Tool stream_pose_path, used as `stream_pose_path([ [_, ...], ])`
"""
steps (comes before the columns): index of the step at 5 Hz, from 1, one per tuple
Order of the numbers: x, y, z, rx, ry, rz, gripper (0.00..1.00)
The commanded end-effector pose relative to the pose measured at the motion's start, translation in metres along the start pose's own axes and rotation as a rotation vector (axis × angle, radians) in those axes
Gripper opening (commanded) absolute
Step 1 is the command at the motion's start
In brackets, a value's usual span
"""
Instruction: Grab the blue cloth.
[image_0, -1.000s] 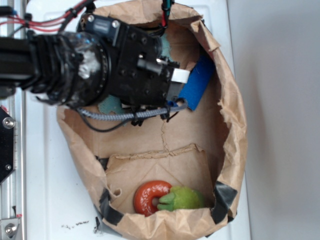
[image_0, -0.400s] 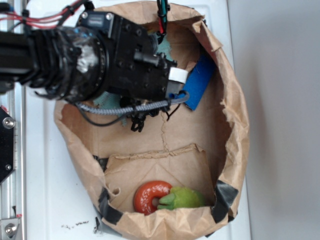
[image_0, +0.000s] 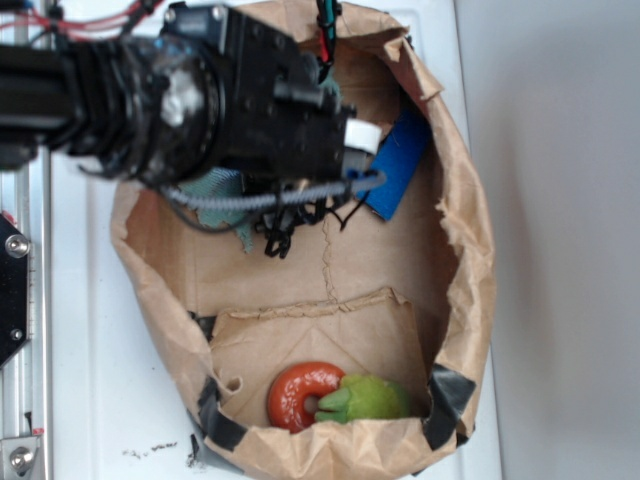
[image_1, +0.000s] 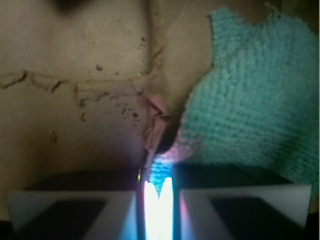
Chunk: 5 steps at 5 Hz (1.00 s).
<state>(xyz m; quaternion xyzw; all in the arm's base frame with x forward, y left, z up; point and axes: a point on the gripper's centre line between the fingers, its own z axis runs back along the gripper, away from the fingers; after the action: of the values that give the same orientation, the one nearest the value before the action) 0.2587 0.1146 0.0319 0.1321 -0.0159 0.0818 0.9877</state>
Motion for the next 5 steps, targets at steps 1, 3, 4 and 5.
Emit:
stream_pose_path([
  [1,0.006,0.044,0.067,-0.139,-0.073,0.023,0.00],
  [3,0.004,0.058,0.050,-0.142,-0.066,0.004,0.00],
  [4,0.000,0.046,0.042,-0.116,-0.073,-0.041,1.00],
  [5,-0.009,0.033,0.033,-0.082,-0.097,-0.086,1.00],
])
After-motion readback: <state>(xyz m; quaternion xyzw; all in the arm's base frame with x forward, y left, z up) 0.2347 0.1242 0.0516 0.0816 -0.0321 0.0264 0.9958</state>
